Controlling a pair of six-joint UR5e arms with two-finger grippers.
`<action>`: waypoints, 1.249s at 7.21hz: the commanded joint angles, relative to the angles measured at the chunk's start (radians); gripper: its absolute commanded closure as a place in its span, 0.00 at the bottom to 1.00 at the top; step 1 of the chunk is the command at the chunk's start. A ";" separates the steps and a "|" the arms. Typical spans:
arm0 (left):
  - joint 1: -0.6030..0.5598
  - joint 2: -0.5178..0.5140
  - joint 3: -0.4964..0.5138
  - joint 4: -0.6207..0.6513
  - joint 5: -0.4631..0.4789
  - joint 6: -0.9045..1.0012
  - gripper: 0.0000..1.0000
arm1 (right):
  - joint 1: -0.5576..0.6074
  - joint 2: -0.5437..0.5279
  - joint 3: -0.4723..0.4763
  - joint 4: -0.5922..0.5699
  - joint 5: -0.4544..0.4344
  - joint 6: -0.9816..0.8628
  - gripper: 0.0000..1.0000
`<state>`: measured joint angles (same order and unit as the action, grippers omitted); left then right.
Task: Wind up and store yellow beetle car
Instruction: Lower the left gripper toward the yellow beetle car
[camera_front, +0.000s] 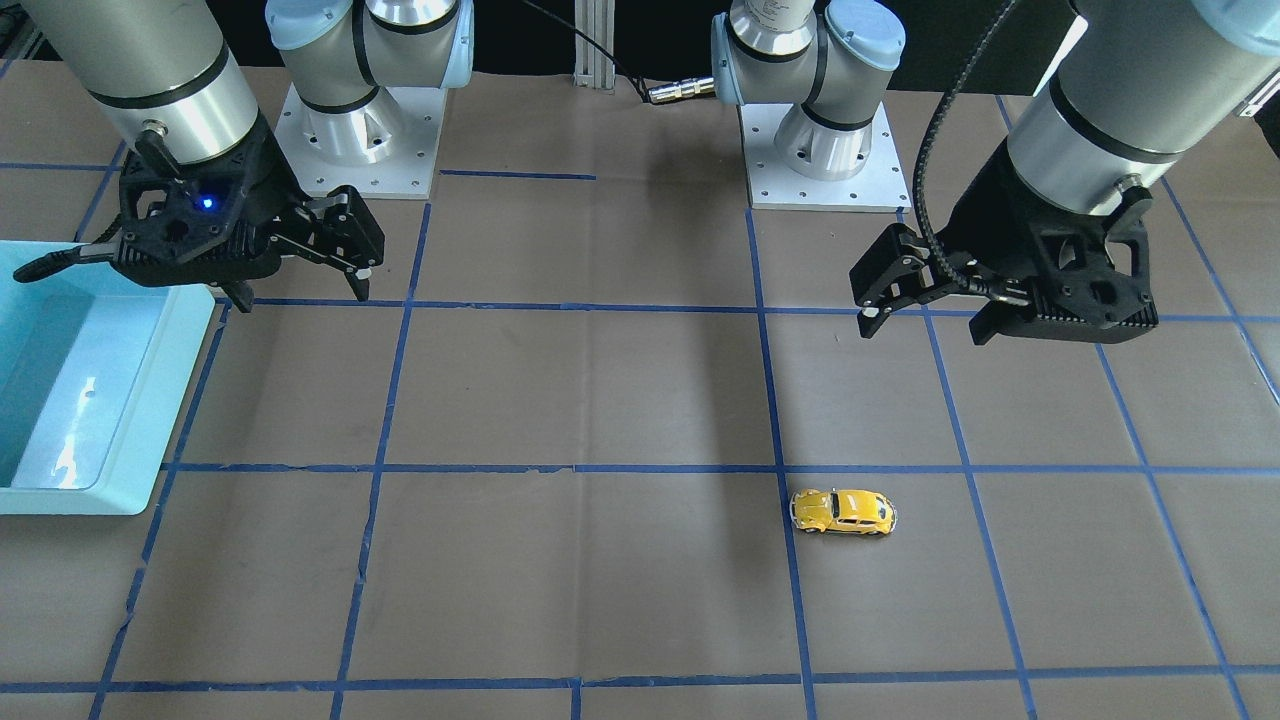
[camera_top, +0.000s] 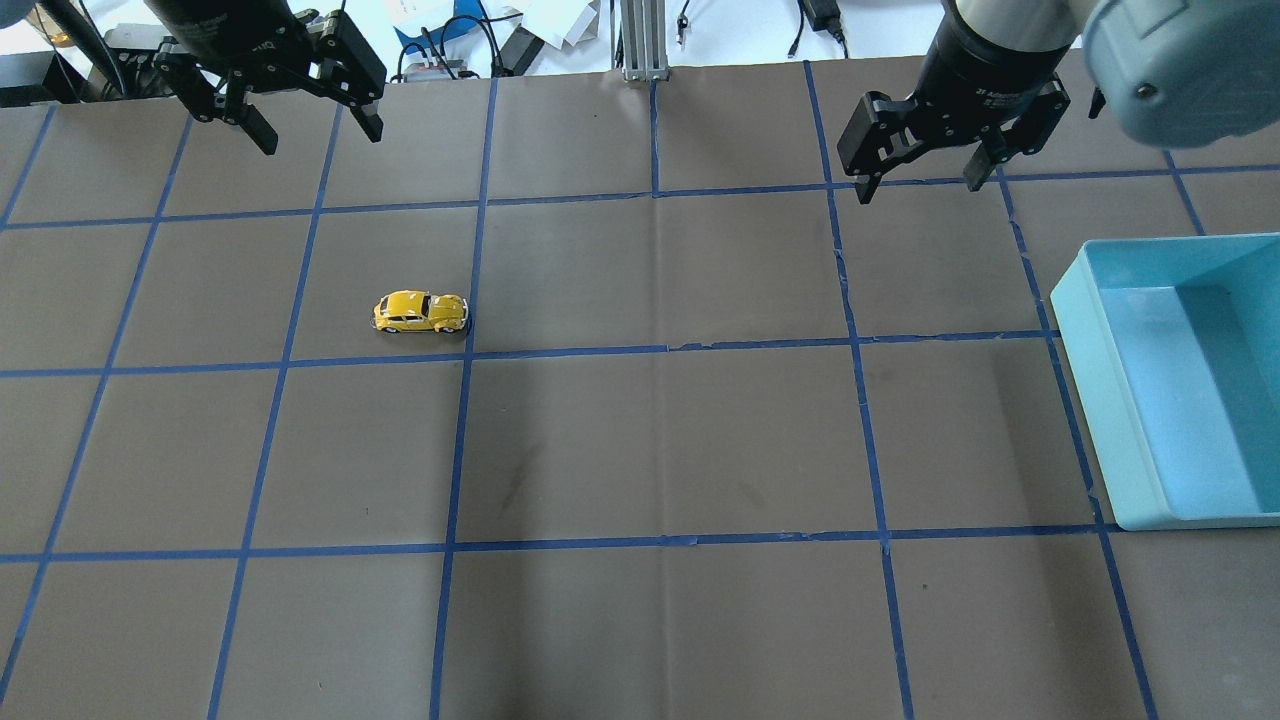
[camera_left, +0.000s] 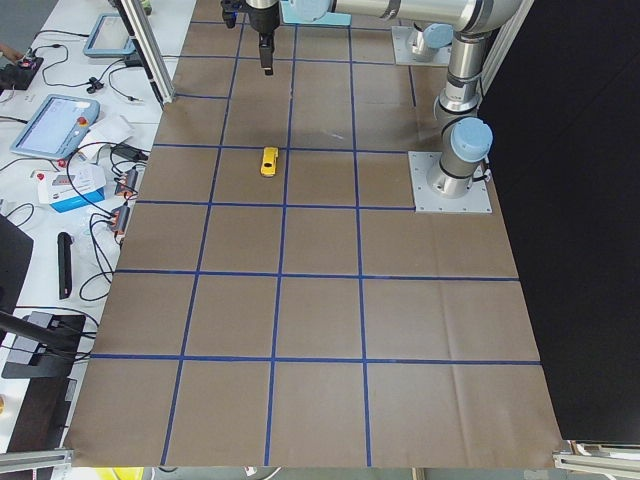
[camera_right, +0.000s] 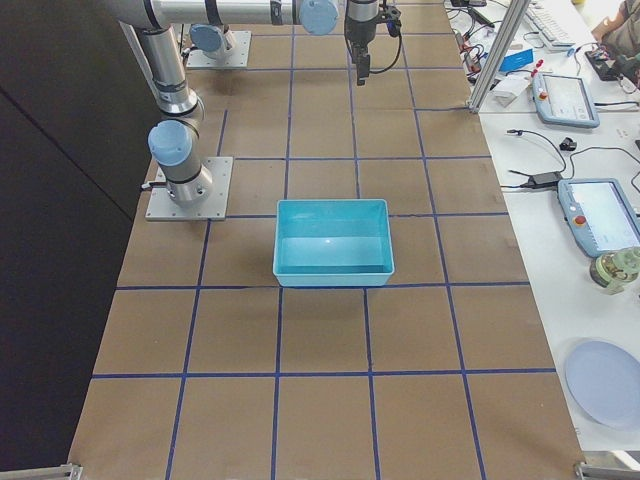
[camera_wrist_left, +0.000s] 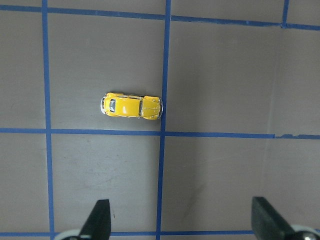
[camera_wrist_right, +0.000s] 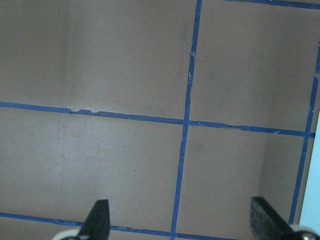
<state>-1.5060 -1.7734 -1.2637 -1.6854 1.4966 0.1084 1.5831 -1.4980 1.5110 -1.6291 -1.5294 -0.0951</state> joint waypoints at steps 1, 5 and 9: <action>0.007 0.012 -0.035 0.004 0.001 0.339 0.00 | 0.000 -0.001 0.000 0.000 0.000 0.000 0.00; 0.010 -0.001 -0.247 0.167 0.004 0.894 0.00 | 0.000 -0.001 0.000 0.000 0.000 0.000 0.00; 0.045 -0.058 -0.567 0.636 0.028 1.423 0.00 | 0.000 0.001 0.002 0.002 0.002 0.000 0.00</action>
<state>-1.4729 -1.7974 -1.7455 -1.1981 1.5188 1.2951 1.5831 -1.4973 1.5124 -1.6276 -1.5280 -0.0951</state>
